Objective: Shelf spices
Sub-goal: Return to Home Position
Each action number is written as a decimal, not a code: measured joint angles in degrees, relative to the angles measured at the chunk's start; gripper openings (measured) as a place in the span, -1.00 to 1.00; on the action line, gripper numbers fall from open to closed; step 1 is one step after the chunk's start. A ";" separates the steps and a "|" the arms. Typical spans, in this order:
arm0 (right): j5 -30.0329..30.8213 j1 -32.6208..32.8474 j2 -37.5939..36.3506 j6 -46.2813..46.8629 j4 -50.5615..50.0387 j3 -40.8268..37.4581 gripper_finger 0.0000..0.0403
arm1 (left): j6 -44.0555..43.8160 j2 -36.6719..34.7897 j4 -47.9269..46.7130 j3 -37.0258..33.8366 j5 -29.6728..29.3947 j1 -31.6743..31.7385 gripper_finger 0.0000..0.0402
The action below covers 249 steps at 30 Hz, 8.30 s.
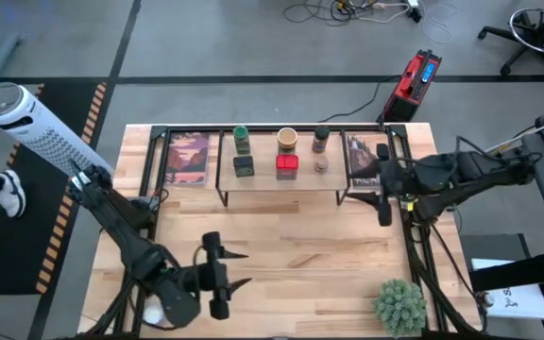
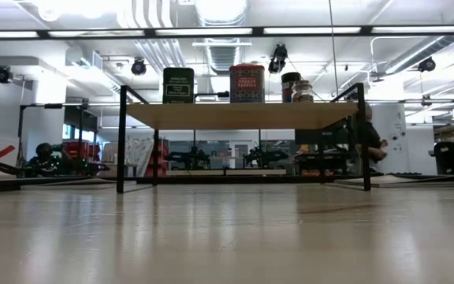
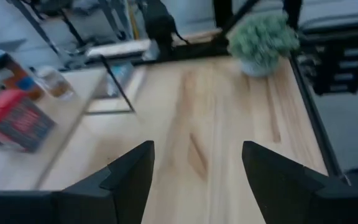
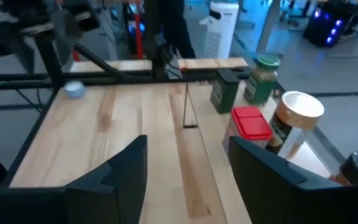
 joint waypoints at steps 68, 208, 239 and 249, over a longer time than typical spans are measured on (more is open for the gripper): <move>-0.30 0.66 -15.14 6.32 -1.36 -13.30 0.19 | 29.56 -25.22 41.49 -22.89 44.63 8.76 0.15; -0.04 0.66 -23.54 -2.21 42.51 -34.17 0.12 | 14.39 -73.88 36.71 -81.13 48.67 55.73 0.14; -4.73 0.66 -49.42 -0.48 63.36 -64.40 0.25 | 14.40 -69.74 36.72 -81.13 48.67 55.71 0.17; -4.81 0.66 -49.46 2.54 54.06 -64.44 0.16 | 14.40 -69.65 36.73 -81.13 48.67 55.71 0.19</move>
